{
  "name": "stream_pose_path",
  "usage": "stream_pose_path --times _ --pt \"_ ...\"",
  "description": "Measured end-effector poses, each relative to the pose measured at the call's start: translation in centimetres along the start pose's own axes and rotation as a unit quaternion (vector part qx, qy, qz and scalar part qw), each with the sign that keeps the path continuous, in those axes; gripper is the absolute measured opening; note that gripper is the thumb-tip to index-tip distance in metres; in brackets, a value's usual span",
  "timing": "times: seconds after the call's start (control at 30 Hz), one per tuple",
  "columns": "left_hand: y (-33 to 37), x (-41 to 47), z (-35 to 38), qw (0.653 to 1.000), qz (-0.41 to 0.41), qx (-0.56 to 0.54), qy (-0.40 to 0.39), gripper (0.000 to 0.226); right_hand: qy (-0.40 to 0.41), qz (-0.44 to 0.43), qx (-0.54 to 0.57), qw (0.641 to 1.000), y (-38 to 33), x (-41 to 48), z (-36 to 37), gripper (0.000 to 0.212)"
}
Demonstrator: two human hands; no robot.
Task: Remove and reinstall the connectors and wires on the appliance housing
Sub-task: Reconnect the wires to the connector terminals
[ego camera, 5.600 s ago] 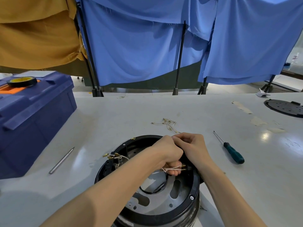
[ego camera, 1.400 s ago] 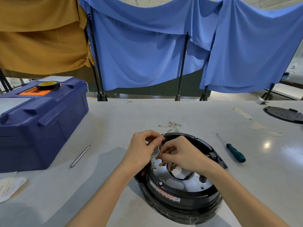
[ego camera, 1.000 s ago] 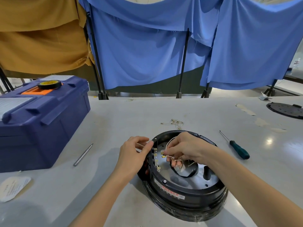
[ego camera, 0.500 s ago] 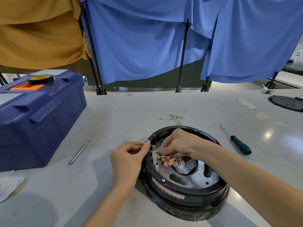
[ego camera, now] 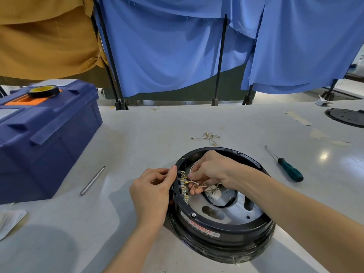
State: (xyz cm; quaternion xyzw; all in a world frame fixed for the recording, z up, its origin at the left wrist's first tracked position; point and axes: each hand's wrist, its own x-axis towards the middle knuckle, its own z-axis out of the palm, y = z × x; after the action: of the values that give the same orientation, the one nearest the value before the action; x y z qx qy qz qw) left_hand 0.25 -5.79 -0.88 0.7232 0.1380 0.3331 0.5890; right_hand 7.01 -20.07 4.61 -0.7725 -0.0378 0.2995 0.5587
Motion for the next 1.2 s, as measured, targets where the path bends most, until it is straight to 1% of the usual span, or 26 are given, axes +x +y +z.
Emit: stream_pose_path --times 0.2,0.37,0.47,0.67,0.8,0.9,0.93,1.0,1.1,1.2 --pt "-0.1 -0.2 0.1 1.000 -0.019 -0.016 0.010 0.021 0.002 0.001 0.008 1.000 0.2 -0.3 0.0 0.006" --pt "0.2 -0.5 0.2 1.000 -0.005 -0.003 0.026 0.023 0.003 -0.005 0.001 1.000 0.1 -0.3 0.0 0.006" --pt "0.4 -0.6 0.2 0.999 -0.003 0.012 0.031 0.021 -0.001 -0.003 -0.002 1.000 0.1 -0.3 0.0 0.007" --pt "0.7 -1.0 0.3 0.998 -0.024 0.003 0.053 0.018 -0.012 0.004 0.003 1.000 0.2 -0.4 -0.1 0.006" --pt "0.8 -1.0 0.1 0.999 -0.022 0.011 0.046 0.020 -0.023 0.001 0.008 1.000 0.3 -0.5 -0.2 0.007" --pt "1.3 -0.5 -0.2 1.000 -0.007 0.015 0.017 0.010 -0.026 -0.015 0.015 0.999 0.2 -0.8 -0.7 0.003" --pt "1.6 -0.3 -0.3 1.000 0.004 0.017 0.001 0.009 -0.027 -0.023 0.021 0.999 0.1 -0.9 -1.0 0.002" --pt "2.3 0.2 -0.6 0.997 0.044 0.036 -0.049 0.013 -0.031 -0.042 0.042 0.998 -0.1 -1.1 -1.5 0.007" --pt "3.4 0.7 -0.8 0.979 0.111 0.083 -0.146 0.020 -0.052 -0.073 0.062 0.994 -0.4 -1.4 -2.1 0.010" --pt "3.9 1.1 -0.7 0.959 0.169 0.139 -0.183 0.021 -0.084 -0.098 0.054 0.990 -0.5 -1.5 -2.2 0.012"
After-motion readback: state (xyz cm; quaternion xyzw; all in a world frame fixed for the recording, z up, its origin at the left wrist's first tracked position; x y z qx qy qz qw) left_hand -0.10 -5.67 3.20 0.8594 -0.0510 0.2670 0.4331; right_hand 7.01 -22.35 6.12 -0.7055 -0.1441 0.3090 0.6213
